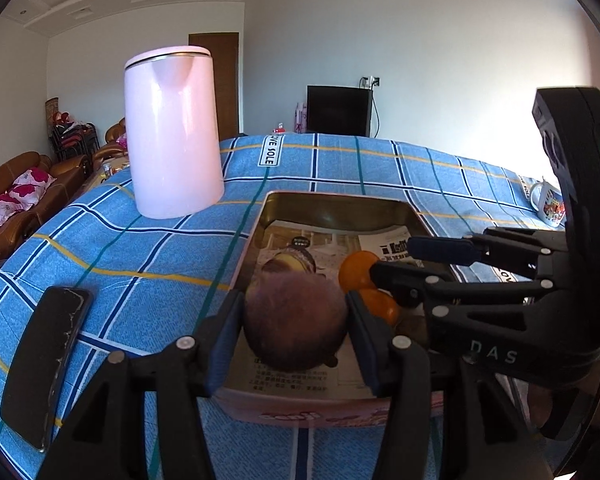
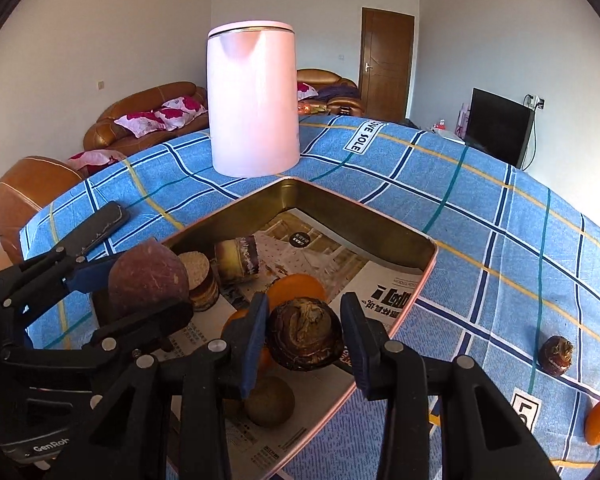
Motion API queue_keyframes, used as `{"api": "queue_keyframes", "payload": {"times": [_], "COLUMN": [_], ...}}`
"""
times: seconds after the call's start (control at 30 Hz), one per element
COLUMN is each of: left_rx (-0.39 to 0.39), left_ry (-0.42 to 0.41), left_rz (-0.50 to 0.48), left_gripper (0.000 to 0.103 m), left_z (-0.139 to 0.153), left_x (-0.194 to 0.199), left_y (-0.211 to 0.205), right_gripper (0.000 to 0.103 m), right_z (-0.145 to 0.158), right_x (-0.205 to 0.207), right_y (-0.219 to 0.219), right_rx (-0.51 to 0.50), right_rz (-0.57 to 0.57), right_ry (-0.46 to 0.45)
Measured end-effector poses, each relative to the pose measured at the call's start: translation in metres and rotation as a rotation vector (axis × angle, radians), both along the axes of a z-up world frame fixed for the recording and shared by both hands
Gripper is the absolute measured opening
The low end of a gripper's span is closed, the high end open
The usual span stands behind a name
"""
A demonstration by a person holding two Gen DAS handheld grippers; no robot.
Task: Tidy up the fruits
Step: 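Carry both fruits over the pink tin box and open both tools to drop them in, then grasp the mandarin orange with the right tool while the left tool grasps a small brown fruit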
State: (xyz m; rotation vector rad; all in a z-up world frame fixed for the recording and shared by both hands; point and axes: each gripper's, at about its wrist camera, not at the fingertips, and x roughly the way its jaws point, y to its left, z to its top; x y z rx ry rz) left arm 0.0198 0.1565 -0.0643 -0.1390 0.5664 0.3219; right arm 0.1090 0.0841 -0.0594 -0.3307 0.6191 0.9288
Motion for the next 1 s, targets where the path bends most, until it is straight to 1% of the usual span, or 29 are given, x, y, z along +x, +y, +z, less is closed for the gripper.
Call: {"api": "queue_keyframes", "payload": {"times": [0.03, 0.07, 0.13, 0.17, 0.2, 0.27, 0.37, 0.5, 0.6, 0.67, 0.77, 0.83, 0.9, 1.0], "left_rx": [0.001, 0.002, 0.025, 0.035, 0.040, 0.037, 0.044, 0.055, 0.039, 0.049, 0.078, 0.074, 0.068, 0.077], "left_ry": [-0.008, -0.018, -0.037, -0.054, -0.070, -0.092, -0.092, -0.082, -0.056, -0.035, 0.005, 0.025, 0.043, 0.062], "left_rz": [0.005, 0.006, 0.027, 0.032, 0.035, 0.022, -0.032, -0.132, -0.203, -0.253, -0.280, -0.300, -0.306, -0.320], "left_gripper": [0.064, 0.068, 0.088, 0.093, 0.101, 0.103, 0.103, 0.103, 0.103, 0.103, 0.103, 0.103, 0.103, 0.103], "left_z": [0.003, 0.006, 0.014, 0.018, 0.022, 0.028, 0.035, 0.044, 0.048, 0.049, 0.045, 0.042, 0.038, 0.033], "left_x": [-0.001, -0.002, -0.004, -0.005, -0.006, -0.005, 0.004, 0.027, 0.052, 0.070, 0.096, 0.111, 0.124, 0.140], "left_y": [-0.001, -0.002, -0.006, -0.009, -0.012, -0.019, -0.037, -0.072, -0.098, -0.118, -0.139, -0.150, -0.157, -0.168], "right_gripper": [0.049, 0.050, 0.052, 0.052, 0.054, 0.058, 0.064, 0.065, 0.065, 0.065, 0.065, 0.065, 0.065, 0.065], "right_z": [0.002, 0.004, 0.012, 0.016, 0.020, 0.028, 0.035, 0.036, 0.027, 0.019, 0.009, 0.005, 0.000, -0.006], "right_x": [0.000, -0.001, -0.002, -0.002, -0.001, 0.001, 0.012, 0.040, 0.069, 0.085, 0.099, 0.105, 0.109, 0.115], "right_y": [-0.002, -0.006, -0.016, -0.023, -0.031, -0.050, -0.088, -0.148, -0.190, -0.210, -0.232, -0.239, -0.244, -0.247], "right_rx": [0.006, 0.017, 0.050, 0.065, 0.075, 0.087, 0.097, 0.046, -0.002, -0.041, -0.058, -0.070, -0.074, -0.044], "right_rz": [-0.003, -0.012, -0.019, -0.022, -0.028, -0.061, -0.129, -0.293, -0.432, -0.485, -0.524, -0.525, -0.522, -0.483], "right_ry": [-0.003, -0.014, -0.022, -0.024, -0.034, -0.062, -0.085, -0.118, -0.077, -0.034, 0.022, 0.052, 0.074, 0.141]}}
